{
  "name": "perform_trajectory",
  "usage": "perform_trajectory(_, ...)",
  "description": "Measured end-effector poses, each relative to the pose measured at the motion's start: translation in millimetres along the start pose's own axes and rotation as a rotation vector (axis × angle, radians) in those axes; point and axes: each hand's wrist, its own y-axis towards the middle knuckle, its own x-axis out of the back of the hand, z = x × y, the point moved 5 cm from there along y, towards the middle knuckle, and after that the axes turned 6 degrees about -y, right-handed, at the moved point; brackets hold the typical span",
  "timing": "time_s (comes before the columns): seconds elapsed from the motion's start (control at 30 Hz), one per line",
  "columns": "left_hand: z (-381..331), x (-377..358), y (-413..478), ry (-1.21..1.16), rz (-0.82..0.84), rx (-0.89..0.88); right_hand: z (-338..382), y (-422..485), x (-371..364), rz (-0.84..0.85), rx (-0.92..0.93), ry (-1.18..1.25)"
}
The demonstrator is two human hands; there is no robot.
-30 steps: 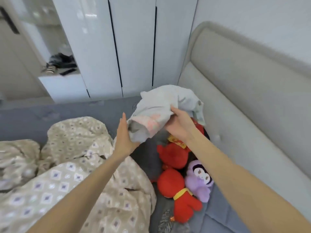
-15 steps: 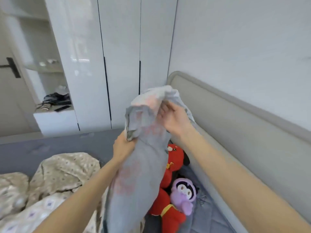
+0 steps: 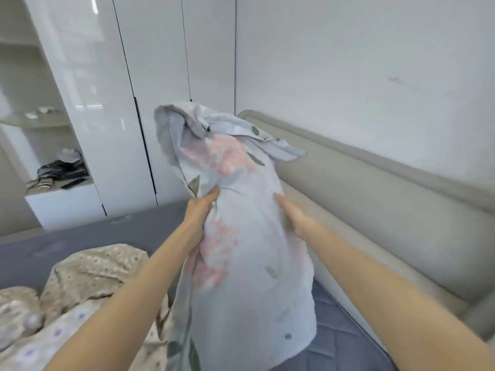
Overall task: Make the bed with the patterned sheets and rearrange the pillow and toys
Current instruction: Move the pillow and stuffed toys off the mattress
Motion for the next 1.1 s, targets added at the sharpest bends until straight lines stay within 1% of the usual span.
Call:
perform_trajectory(0.1, 16, -15, -23, -0.128, 0.076, 0.108, -24, -14, 38, -0.178, 0.036, -0.296)
perform_trajectory(0.13, 22, -22, -30, -0.169, 0.126, 0.162, -32, -19, 51, -0.222, 0.024, -0.335)
perform_trajectory(0.2, 33, -38, -45, -0.242, 0.241, 0.258, -46, -27, 73, -0.251, -0.02, -0.351)
perform_trajectory(0.27, 46, -50, -57, -0.294, 0.319, 0.324, -56, -34, 88, -0.211, -0.036, -0.34)
perform_trajectory(0.37, 68, -68, -78, -0.269, 0.367, 0.372, -72, -48, 109, -0.197, -0.004, -0.266)
perform_trajectory(0.43, 81, -79, -90, -0.249, 0.364, 0.38, -86, -57, 124, -0.247, 0.01, -0.185)
perform_trajectory(0.53, 106, -84, -104, -0.223, 0.316, 0.394, -96, -76, 150, -0.341, 0.044, -0.22)
perform_trajectory(0.67, 157, -90, -145, -0.215, 0.256, 0.469, -102, -117, 190, -0.426, 0.099, -0.465)
perform_trajectory(0.8, 206, -109, -211, -0.302, 0.229, 0.52, -119, -163, 235, -0.495, 0.033, -0.692)
perform_trajectory(0.97, 262, -132, -303, -0.326, 0.22, 0.609, -156, -228, 290, -0.477, -0.004, -0.8)
perform_trajectory(1.1, 293, -140, -368, -0.257, 0.184, 0.667, -196, -273, 325, -0.439, -0.081, -0.849)
